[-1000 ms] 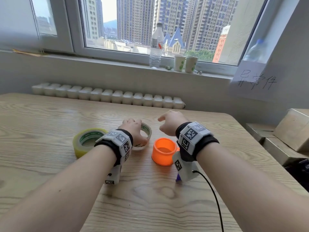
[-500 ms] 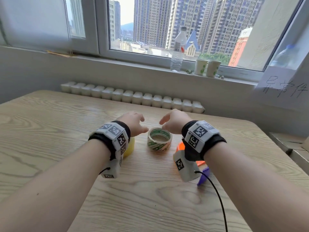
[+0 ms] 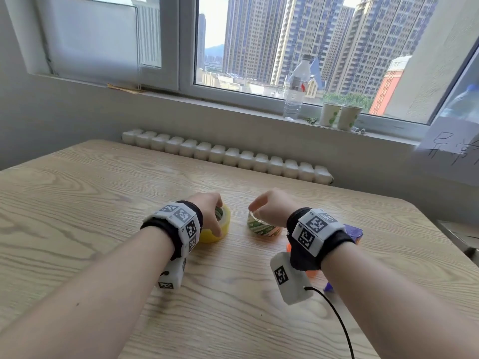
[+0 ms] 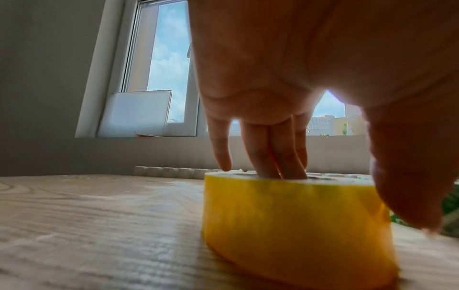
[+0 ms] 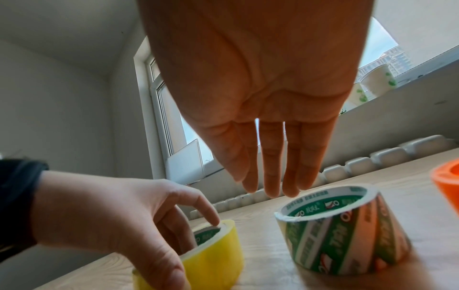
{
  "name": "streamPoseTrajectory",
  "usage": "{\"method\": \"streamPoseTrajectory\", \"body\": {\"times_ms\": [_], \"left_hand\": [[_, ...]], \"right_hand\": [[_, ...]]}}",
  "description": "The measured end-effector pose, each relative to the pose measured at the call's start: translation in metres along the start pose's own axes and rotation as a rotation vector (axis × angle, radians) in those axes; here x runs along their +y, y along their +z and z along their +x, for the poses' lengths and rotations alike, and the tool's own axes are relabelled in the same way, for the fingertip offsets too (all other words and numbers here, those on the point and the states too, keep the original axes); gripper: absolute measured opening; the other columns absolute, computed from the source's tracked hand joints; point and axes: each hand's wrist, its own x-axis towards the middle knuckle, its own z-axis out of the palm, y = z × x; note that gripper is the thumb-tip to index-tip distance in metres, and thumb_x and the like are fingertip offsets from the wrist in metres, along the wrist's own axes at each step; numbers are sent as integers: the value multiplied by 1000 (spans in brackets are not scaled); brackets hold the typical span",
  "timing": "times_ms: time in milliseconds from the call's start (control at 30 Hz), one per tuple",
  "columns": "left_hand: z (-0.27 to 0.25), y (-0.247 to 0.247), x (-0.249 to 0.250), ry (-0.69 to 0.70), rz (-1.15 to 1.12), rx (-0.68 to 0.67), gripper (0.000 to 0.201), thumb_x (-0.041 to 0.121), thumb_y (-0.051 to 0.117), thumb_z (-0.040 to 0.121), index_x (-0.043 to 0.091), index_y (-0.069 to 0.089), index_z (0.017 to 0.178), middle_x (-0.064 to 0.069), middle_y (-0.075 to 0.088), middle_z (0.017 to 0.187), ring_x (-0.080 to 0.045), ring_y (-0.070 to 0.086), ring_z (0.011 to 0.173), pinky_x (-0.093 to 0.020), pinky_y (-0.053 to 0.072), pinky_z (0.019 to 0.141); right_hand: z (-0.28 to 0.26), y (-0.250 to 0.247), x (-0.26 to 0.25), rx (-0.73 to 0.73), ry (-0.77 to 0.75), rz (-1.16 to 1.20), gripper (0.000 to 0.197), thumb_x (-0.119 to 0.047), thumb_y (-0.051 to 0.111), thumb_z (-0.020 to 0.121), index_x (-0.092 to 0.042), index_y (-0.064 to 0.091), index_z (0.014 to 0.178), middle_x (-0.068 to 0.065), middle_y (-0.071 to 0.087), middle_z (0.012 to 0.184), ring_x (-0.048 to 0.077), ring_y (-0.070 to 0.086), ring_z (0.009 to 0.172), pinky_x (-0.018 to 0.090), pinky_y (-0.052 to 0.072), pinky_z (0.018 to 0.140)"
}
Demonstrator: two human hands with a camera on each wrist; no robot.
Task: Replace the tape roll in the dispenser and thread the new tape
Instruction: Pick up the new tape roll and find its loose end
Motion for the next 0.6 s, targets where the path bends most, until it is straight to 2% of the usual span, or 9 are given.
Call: {"method": "streamPoseTrajectory", "body": {"times_ms": [100,233,333,433,500,600], "left_hand": [[-2,3,3,-1,72,0,69,33,75,68,16,44,127,-5,56,123,-24,55,110,-38,51,91],[-7,-3,13,61,91,174,43,31,59,83,17,52,123,-2,56,127,-22,53,115,-35,46,94],[-12,-18,22,55,-138,303,37,31,52,89,19,55,124,-5,56,130,-24,50,120,-33,40,97],[-15,-30,34,83,-393,360,31,28,49,92,18,60,119,-9,60,126,-26,53,117,-31,40,95],[-16,-35,44,128,-536,368,29,26,48,93,16,64,114,-9,64,116,-24,55,107,-29,39,88],[-18,-39,61,207,-758,323,23,20,50,92,11,68,104,-8,61,93,-18,52,83,-27,40,73]], "right_hand": [[-3,-3,4,6,7,20,29,-11,54,88,-18,72,109,0,66,120,17,58,111,23,43,81],[-7,-8,6,42,7,38,29,-9,55,85,-17,72,107,2,67,119,18,58,111,25,46,86],[-7,-12,9,72,13,81,33,-6,55,83,-17,70,111,4,65,121,21,59,112,33,50,96],[-7,-19,11,121,9,149,42,-3,55,80,-19,65,118,5,65,120,20,61,109,38,52,95],[-8,-25,14,169,-2,182,52,-2,60,78,-22,60,125,5,63,122,19,60,109,38,52,94],[-11,-34,20,207,-47,187,67,-5,69,72,-25,51,133,5,59,126,18,57,112,38,52,93]]}}
